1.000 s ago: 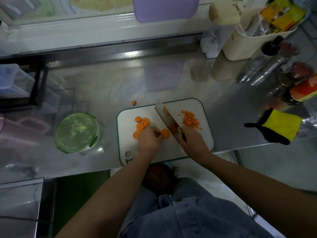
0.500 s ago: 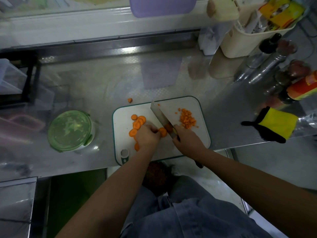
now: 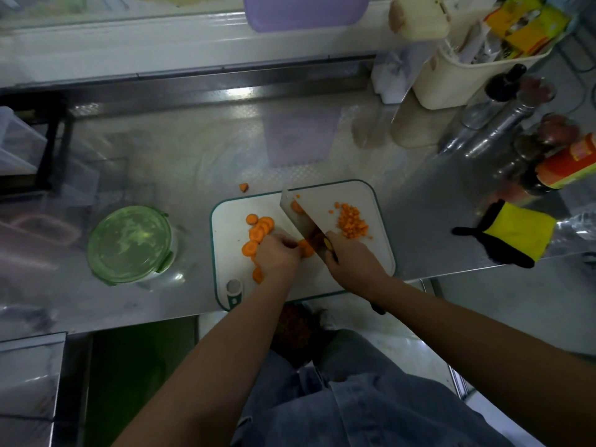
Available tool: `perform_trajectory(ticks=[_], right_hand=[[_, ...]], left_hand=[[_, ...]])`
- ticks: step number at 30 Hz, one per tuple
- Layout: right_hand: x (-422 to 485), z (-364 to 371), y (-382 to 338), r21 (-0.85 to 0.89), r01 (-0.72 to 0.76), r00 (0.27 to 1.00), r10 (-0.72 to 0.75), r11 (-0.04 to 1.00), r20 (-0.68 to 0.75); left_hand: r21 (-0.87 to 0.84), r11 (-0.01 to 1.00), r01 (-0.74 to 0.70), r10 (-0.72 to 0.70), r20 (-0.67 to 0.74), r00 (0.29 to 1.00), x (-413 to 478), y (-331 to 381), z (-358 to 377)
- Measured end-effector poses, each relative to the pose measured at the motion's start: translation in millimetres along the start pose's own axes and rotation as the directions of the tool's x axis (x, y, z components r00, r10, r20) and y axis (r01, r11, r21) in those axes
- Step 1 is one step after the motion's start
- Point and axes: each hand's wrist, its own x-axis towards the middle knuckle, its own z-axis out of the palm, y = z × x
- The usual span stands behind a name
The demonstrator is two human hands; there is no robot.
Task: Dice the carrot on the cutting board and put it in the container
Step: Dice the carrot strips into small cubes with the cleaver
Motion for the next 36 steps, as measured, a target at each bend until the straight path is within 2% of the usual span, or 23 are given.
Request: perform_trajectory(ticks=[14,23,27,36], right_hand=[[9.3,13.7,-10.6,-0.086,-0.034,0.999,0.036,0.996,0.02],[18.0,15.5,-13.9,-0.046,-0.031,1.0,0.031,0.998,-0.001],[9.0,8.4,-8.2,0.04,-0.064,0.996,0.066,0.997,-0.059],[-1.2,10.7,-5.4,-0.017,-0.034,0.999,0.035,0.999,0.025]], left_hand=[[0.008,1.0,0.019,-0.019,0.016,1.0,5.4,1.1,-2.1],[-0.006,0.999,0.033,-0.033,0.006,0.999,2.9,2.2,-3.0],[0.0,0.998,0.057,-0.056,0.022,0.998,3.0,2.1,-4.7],[-0.023,0.998,0.054,-0.053,0.021,0.998,5.0,-0.5,-3.3]])
